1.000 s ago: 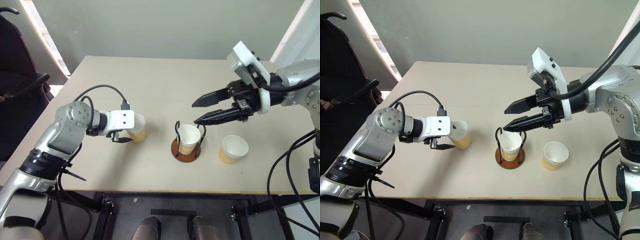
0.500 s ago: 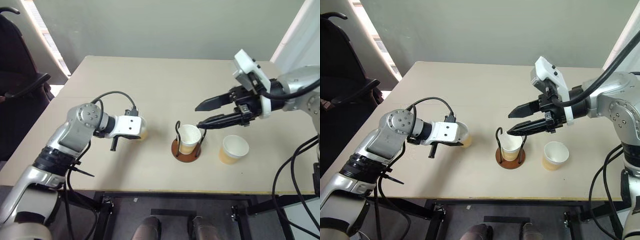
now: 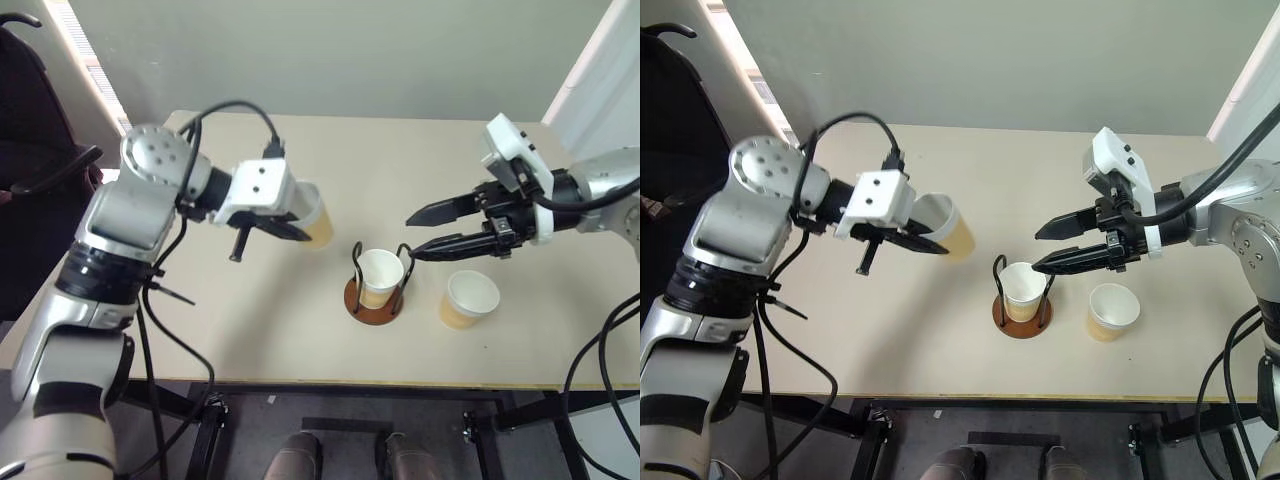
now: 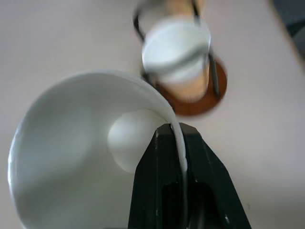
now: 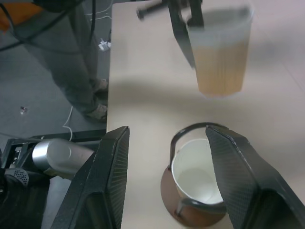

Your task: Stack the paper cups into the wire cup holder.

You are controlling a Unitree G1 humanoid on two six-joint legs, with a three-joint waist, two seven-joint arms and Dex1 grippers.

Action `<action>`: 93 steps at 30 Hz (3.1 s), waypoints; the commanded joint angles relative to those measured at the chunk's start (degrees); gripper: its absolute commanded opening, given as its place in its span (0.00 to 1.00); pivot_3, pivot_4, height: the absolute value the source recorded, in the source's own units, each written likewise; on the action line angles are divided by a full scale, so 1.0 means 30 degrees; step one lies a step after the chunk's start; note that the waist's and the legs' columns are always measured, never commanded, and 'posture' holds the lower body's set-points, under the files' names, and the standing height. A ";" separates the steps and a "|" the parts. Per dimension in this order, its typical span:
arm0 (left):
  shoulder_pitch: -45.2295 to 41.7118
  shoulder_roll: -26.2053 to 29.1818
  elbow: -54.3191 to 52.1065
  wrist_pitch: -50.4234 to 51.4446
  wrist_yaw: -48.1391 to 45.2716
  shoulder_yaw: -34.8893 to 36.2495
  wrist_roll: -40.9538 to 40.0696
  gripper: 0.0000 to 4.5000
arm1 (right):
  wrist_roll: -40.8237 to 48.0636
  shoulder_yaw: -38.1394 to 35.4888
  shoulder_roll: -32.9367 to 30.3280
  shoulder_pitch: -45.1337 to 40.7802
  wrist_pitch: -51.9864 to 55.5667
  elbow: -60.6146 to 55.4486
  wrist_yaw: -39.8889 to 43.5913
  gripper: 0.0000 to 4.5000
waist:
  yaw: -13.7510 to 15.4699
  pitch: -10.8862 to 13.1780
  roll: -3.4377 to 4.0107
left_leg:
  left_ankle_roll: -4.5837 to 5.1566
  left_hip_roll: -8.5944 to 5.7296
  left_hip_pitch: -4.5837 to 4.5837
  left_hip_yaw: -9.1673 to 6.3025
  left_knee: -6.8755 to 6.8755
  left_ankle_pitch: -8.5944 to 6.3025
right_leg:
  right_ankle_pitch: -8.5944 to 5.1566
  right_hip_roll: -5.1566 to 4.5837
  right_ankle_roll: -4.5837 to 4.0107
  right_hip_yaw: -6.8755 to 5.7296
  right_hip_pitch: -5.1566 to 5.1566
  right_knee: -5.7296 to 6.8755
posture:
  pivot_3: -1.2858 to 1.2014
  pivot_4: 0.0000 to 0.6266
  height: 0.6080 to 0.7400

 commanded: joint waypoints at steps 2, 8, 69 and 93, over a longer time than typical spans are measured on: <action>-0.2025 -0.0683 0.0270 0.0561 -0.0913 -0.0118 -0.1581 0.02 | 0.0292 -0.1444 -0.0862 0.0545 -0.0299 -0.0819 -0.0215 0.58 | 0.0015 0.0000 0.0000 | 0.0006 0.0001 -0.0003 0.0000 0.0002 -0.0002 | 0.0009 -0.0004 0.0016 0.0001 0.0003 -0.0003 | 0.52 0.24 1.00; -0.3924 -0.1801 0.1894 -0.0469 -0.0913 -0.2141 -0.2779 0.02 | 0.1527 -0.3246 -0.2534 0.1319 0.0741 -0.2486 -0.0578 0.58 | 0.0088 0.0001 0.0002 | 0.0017 -0.0001 -0.0016 0.0011 0.0013 -0.0007 | 0.0041 -0.0015 0.0108 0.0001 0.0013 -0.0018 | 0.52 0.24 1.00; -0.3453 -0.4003 0.6395 -0.2515 -0.0903 -0.2171 -0.2901 0.99 | -0.0056 -0.4308 -0.8208 1.0458 -0.1999 -0.6459 -0.4081 0.58 | 0.0318 -0.0015 0.0029 | 0.0091 -0.0154 -0.0206 0.0101 0.0326 -0.0090 | -0.0037 -0.0180 0.0600 0.0031 0.0004 -0.0034 | 0.52 0.24 1.00; 0.1513 -0.0782 0.2415 0.0712 0.0804 0.2053 -0.2580 1.00 | -0.9371 0.3331 -0.5399 0.9647 -0.6615 -0.2738 -0.2293 0.96 | 0.0211 -0.0016 0.0028 | 0.0276 -0.0175 -0.0124 0.0109 0.0486 -0.0159 | 0.0002 -0.0193 0.0615 0.0033 0.0137 -0.0021 | 0.52 0.24 1.00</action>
